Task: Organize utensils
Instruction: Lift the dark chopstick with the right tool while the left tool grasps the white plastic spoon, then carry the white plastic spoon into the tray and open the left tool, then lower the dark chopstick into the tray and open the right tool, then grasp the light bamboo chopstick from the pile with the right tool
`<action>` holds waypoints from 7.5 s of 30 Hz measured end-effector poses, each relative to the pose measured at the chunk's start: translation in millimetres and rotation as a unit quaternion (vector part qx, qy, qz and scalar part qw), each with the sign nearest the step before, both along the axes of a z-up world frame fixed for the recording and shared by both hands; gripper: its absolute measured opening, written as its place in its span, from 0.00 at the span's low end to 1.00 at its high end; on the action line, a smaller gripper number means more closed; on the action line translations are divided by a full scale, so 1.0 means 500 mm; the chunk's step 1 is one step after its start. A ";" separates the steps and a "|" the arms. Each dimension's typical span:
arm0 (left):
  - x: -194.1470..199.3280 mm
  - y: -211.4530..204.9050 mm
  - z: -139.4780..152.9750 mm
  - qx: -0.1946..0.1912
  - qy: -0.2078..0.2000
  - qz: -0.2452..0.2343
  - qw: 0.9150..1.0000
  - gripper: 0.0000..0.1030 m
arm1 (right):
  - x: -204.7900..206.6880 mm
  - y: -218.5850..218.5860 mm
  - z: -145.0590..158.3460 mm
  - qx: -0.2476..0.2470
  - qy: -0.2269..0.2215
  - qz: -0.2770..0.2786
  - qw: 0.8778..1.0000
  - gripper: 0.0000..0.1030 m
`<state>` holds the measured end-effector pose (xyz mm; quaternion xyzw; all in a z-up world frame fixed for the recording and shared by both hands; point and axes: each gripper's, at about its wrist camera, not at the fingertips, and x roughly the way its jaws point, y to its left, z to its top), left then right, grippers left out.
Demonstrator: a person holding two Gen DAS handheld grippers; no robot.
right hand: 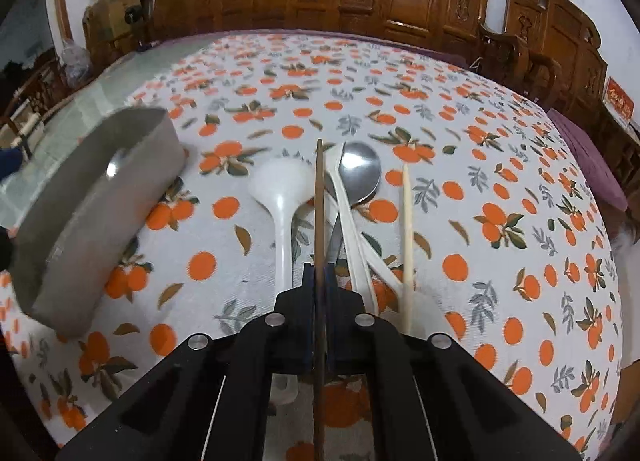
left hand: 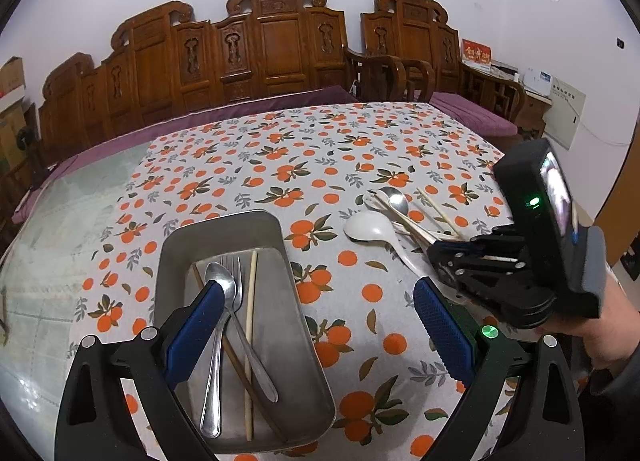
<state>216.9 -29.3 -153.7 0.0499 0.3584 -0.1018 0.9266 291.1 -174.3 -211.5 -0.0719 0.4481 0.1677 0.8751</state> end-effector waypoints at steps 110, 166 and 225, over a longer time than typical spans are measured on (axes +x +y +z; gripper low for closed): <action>0.113 0.133 -0.114 0.027 0.138 0.035 0.989 0.03 | -0.120 0.060 0.153 0.086 -0.043 0.087 0.992 0.06; 0.056 0.357 0.065 -0.057 0.000 0.135 0.989 0.80 | -0.041 0.365 0.025 0.105 0.048 0.042 0.992 0.07; 0.026 0.052 0.033 -0.017 -0.003 -0.008 1.000 0.93 | 0.039 -0.133 0.010 0.064 0.005 -0.044 0.997 0.36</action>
